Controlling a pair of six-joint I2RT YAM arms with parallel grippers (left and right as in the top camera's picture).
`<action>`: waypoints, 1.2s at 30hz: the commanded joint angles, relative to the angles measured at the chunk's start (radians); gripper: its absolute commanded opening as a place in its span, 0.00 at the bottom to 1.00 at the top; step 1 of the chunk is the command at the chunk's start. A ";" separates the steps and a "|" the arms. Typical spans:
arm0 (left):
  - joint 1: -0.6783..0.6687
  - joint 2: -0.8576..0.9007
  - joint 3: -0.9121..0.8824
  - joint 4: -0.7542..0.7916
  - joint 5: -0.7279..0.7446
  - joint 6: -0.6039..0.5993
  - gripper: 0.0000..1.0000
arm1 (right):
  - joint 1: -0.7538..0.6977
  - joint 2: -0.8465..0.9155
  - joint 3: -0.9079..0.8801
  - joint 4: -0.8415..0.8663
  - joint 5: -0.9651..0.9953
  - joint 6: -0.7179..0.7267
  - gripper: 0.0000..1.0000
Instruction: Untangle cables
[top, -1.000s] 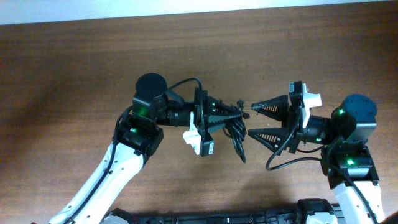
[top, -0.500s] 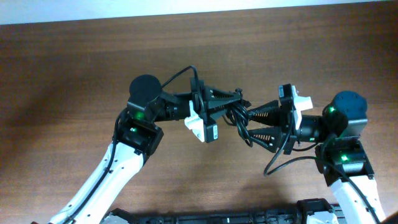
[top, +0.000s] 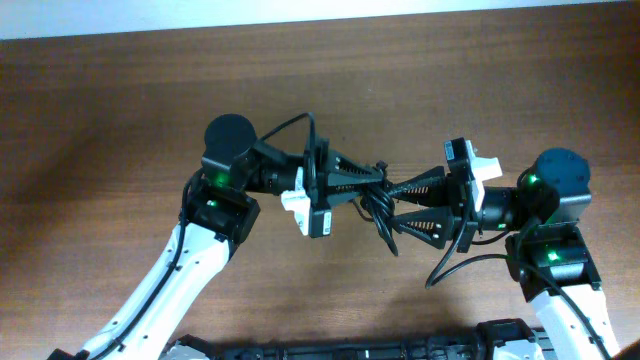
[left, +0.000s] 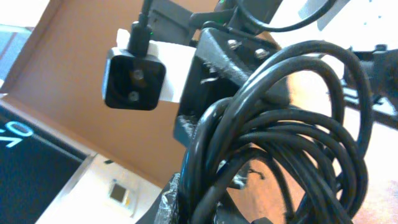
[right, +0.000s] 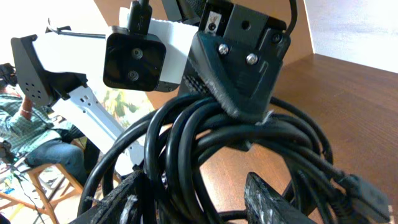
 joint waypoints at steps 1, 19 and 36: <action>-0.035 -0.027 0.006 -0.011 0.278 -0.037 0.00 | -0.014 0.026 0.011 -0.001 0.221 0.022 0.47; 0.008 -0.027 0.006 -0.024 0.025 -0.066 0.00 | -0.082 0.025 0.011 0.006 0.134 0.076 0.90; 0.023 -0.027 0.006 -0.005 0.023 -0.069 0.00 | -0.093 0.025 0.011 0.003 0.091 0.084 0.91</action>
